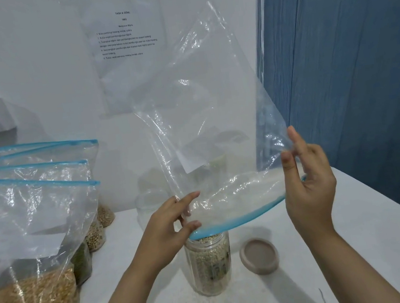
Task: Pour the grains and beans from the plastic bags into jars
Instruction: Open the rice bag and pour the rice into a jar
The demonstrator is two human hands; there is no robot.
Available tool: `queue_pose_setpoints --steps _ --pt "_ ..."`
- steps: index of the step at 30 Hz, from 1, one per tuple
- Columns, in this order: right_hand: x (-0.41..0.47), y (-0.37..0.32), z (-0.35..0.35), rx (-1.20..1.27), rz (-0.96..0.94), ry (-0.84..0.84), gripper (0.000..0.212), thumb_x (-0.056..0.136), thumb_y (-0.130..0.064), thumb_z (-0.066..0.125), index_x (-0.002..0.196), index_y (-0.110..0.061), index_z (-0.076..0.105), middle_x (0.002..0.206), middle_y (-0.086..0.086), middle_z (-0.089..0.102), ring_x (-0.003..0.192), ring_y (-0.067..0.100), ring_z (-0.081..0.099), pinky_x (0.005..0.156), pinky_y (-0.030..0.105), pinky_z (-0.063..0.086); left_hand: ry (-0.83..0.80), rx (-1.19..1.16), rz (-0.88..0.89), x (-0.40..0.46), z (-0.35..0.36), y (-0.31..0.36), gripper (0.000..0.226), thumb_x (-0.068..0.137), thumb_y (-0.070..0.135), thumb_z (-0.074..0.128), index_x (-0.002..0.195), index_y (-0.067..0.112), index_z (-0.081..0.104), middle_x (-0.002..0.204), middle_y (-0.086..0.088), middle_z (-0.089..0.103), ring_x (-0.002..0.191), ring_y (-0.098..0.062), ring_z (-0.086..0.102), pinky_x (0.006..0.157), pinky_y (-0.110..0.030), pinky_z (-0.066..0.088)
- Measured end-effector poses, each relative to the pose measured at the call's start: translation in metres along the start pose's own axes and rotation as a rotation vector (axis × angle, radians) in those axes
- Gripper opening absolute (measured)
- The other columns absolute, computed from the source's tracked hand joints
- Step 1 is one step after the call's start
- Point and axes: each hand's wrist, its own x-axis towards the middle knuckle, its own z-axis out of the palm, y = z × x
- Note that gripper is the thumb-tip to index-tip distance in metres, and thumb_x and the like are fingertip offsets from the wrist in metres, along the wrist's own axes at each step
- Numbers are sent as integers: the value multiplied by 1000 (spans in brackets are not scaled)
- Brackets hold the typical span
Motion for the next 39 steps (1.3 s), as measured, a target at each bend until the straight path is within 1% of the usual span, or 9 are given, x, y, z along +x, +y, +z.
queue_pose_setpoints --steps 3,6,10,15,20,23,25,30,39 --pt "-1 0 0 -4 -10 -3 39 101 -20 56 139 -27 53 95 -15 50 90 6 52 76 25 42 21 -1 11 1 -1 1 60 85 11 77 132 42 56 86 13 59 88 -7 58 79 -8 40" --pt "-3 -1 1 -9 -30 -14 38 100 -22 56 138 -27 53 94 -18 50 89 9 52 75 24 41 23 34 17 2 -1 2 65 86 6 74 133 46 51 94 15 66 92 0 61 83 -6 43" --pt "-4 -2 3 -9 -49 -26 39 100 -19 56 138 -27 53 95 -17 49 88 7 50 76 22 40 32 22 41 2 2 -1 65 89 5 69 134 49 53 101 16 68 92 -6 65 88 -11 47" --pt "-3 -2 3 0 -52 -27 39 100 -17 56 138 -25 53 96 -16 49 89 12 51 75 26 42 27 -17 60 1 2 -1 63 87 2 71 134 42 55 95 15 61 90 -10 62 84 -12 48" --pt "-2 -1 3 -2 -65 -20 40 100 -15 57 138 -23 52 96 -14 48 88 15 51 74 35 44 -21 -30 55 0 -1 -1 66 89 9 71 139 43 46 98 19 55 94 -11 60 86 -14 50" --pt "0 -1 4 -8 -69 -19 40 100 -13 57 139 -22 53 95 -13 48 88 13 50 74 33 44 -90 20 75 -3 -6 1 75 88 5 68 148 37 37 106 23 51 106 -6 56 90 -7 41" --pt "1 -1 5 -11 -79 -19 40 100 -14 57 139 -20 51 95 -14 48 88 11 49 76 28 43 -119 79 58 -3 -9 1 81 88 6 67 150 42 28 112 27 48 110 -1 53 89 -3 37" --pt "4 -3 6 -15 -105 -9 39 100 -13 56 139 -17 51 96 -17 46 88 10 48 81 17 40 -136 123 40 3 -10 0 86 94 5 62 150 49 15 112 26 43 93 -5 57 82 -6 42" --pt "5 -9 14 -48 -153 -18 40 100 -9 57 139 -18 52 95 -15 46 87 24 51 83 34 44 -75 27 7 0 -5 -2 79 91 5 67 150 38 26 102 17 48 90 -7 56 78 -4 38"
